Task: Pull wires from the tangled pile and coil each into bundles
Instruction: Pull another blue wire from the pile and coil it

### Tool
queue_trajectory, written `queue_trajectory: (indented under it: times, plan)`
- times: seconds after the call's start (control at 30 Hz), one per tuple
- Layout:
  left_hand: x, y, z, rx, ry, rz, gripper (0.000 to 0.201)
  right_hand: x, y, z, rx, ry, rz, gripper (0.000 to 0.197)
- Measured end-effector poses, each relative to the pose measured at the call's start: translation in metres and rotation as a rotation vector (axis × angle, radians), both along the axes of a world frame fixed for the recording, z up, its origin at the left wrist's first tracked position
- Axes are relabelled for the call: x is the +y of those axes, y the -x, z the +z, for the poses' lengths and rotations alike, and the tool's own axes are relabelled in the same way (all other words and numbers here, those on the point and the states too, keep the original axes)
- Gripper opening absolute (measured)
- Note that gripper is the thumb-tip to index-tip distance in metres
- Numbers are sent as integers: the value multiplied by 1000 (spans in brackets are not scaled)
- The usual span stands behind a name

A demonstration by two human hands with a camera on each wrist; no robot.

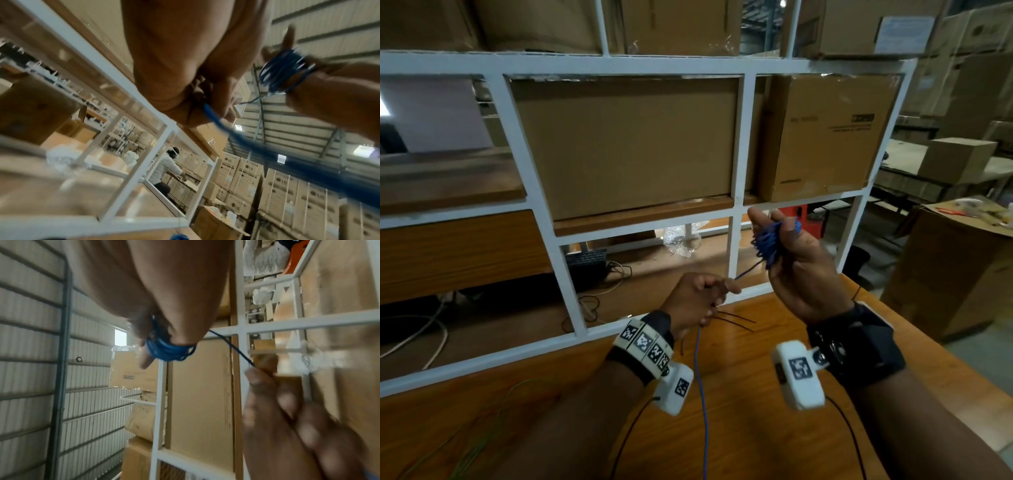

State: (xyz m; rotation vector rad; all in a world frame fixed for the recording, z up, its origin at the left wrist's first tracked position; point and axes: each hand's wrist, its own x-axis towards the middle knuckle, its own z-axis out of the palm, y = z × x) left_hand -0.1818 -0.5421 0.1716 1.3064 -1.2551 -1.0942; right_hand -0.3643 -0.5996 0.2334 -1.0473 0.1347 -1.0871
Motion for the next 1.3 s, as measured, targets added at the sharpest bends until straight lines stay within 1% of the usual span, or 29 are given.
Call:
queue_trajectory:
  times: [0.07,0.1,0.13,0.2,0.27,0.33,0.4,0.43,0.5,0.53,0.6,0.67,0.73,0.77,0.83,0.87,0.97,1.03,1.1,1.17,1.23,1.3]
  plan:
    - [7,2,-7,24,-48,-8,25,-13,3,-2,202,175,-245,37]
    - [10,1,-8,20,-64,7,27,-20,4,-6,311,255,-354,37]
    - [13,0,-9,10,-74,21,26,-26,6,-11,406,310,-427,35]
    - [19,-1,-4,-52,-71,43,22,-37,9,-25,577,404,-484,31]
    - [24,-2,4,-191,19,128,18,-43,12,-37,745,524,-445,28]
    - [26,-4,14,-442,209,260,17,-42,11,-48,926,664,-372,25]
    - [28,-4,27,-645,328,275,14,-35,9,-51,1025,733,-276,23]
    - [27,-5,34,-713,355,258,13,-32,8,-51,1037,730,-219,27]
    - [24,-8,47,-798,382,230,11,-27,9,-46,1050,681,-76,42]
    - [21,-11,53,-828,398,223,11,-25,11,-41,1064,656,-10,46]
    - [17,-16,67,-852,429,192,11,-22,12,-33,1115,659,81,42]
    - [13,-17,79,-871,449,116,9,-20,11,-26,1133,691,181,33]
    - [10,-18,91,-905,467,39,10,-15,12,-18,1098,710,307,23]
    - [8,-20,97,-875,460,11,11,-14,13,-15,1075,709,360,21]
    - [3,-22,104,-740,425,-17,10,-9,15,-12,975,669,469,23]
    - [0,-23,104,-666,405,-29,9,-6,16,-11,885,619,545,24]
    - [-4,-18,97,-436,406,-69,11,-1,14,-12,564,377,775,25]
    - [-4,-11,86,-260,424,-65,12,2,11,-11,366,259,832,25]
    - [-4,-5,72,-139,409,-9,14,6,8,-7,175,174,834,25]
    - [-3,0,53,-26,342,31,14,8,6,-3,35,107,760,26]
    - [-1,1,29,16,253,87,18,7,6,5,-65,43,605,28]
    - [4,-1,3,35,158,137,21,1,6,11,-167,-72,387,29]
